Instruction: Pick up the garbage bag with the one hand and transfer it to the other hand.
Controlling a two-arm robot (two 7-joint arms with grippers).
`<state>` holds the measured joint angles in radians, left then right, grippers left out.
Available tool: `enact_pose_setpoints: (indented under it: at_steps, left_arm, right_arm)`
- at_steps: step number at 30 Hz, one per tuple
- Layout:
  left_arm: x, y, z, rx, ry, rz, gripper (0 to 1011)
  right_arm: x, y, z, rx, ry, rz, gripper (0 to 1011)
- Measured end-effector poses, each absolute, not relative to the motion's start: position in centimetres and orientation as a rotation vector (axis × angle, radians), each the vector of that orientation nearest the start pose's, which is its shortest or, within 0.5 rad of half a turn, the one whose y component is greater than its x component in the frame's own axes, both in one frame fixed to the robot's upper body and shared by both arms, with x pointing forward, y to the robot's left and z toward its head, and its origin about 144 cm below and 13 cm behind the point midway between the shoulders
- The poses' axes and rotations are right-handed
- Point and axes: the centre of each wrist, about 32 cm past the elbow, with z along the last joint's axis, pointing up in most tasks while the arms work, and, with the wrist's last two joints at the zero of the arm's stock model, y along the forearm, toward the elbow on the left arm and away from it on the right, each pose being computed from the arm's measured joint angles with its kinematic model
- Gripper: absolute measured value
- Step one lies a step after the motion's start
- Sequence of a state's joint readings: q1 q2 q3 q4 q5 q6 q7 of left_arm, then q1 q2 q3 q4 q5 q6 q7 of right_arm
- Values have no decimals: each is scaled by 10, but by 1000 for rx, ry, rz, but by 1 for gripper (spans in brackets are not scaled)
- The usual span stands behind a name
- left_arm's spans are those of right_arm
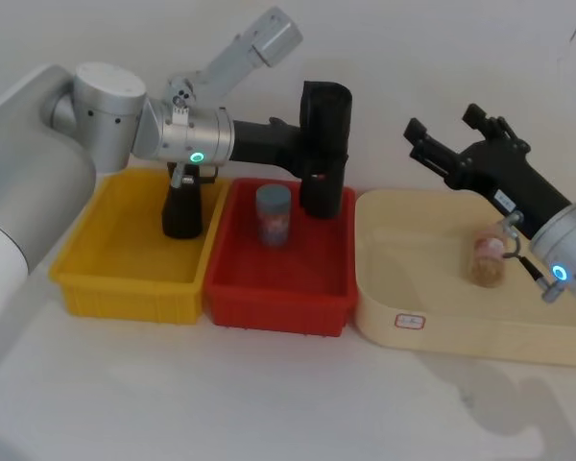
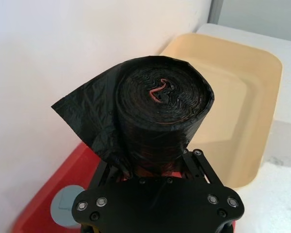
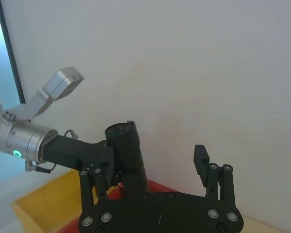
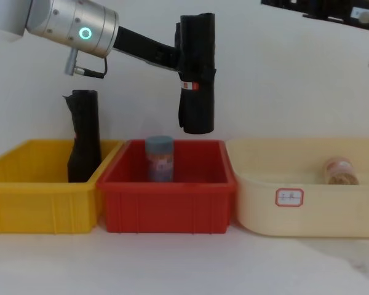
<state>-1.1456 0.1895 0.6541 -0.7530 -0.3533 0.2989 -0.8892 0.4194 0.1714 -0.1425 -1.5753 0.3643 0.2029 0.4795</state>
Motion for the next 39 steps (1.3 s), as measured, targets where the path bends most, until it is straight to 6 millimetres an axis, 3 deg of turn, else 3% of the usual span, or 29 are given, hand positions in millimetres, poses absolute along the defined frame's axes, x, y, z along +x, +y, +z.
enact_pose_setpoints:
  at_steps: [19,39]
  left_arm:
    - [704,189,1391,444,127,508,407]
    - [706,187,1396,474,172,525,407]
  right_arm:
    - [569,-207,1308,97,-160,-885,1000]
    - [595,-190,1322,140,115,-844,1000]
